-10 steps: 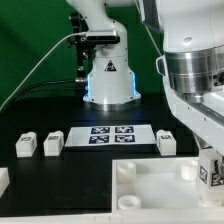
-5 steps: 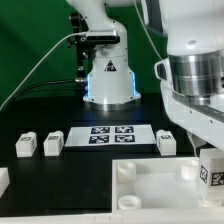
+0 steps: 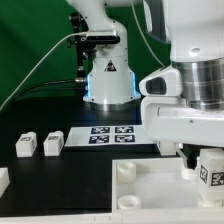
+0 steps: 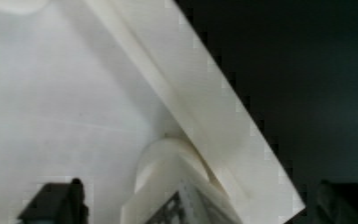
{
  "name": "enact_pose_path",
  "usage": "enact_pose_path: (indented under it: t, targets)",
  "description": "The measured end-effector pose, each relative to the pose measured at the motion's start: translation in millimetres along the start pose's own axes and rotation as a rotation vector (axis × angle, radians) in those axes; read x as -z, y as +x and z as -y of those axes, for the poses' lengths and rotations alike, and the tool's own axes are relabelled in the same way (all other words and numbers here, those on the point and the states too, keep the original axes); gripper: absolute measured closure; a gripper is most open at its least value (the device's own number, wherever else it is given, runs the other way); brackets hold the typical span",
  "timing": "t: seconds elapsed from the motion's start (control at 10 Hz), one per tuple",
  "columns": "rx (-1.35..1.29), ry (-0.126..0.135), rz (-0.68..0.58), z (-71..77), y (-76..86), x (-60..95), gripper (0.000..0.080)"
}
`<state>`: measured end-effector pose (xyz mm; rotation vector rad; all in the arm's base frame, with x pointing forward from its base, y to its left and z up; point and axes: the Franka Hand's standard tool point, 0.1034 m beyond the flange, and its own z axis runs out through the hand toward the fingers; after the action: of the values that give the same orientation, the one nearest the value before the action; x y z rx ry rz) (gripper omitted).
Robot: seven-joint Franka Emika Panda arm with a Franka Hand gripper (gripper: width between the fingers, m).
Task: Assemble one leg
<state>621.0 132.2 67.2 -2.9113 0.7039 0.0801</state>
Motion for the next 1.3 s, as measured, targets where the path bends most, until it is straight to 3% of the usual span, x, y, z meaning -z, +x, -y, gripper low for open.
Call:
enact_pose_path:
  t: [0.1,0.3,0.5,0.6,0.7,0.8,0.9,1.1,1.3]
  targets:
    - [0.174,-0.049,0.025,1.1,0.0,7.6,0.0151]
    - [0.421,-0.052,0.017,-3.2,14.3,17.7,0.0151]
    - [0.532,-0.057,0.013,-3.9,15.7,17.8,0.0151]
    - [0.487,-0.055,0.013,-3.4,15.2,17.6,0.0273]
    - [0.491,-0.055,0.013,-3.5,15.1,17.6,0.0273]
    - [0.416,-0.049,0.014,-2.2,14.1,17.3,0.0411]
    - [0.288,-0.049,0.01,-3.3,15.0,17.6,0.0501]
    - [0.124,-0.05,0.007,-4.2,15.0,17.2,0.0501]
    - [-0.313,-0.051,-0.005,-2.8,13.3,16.1,0.0501]
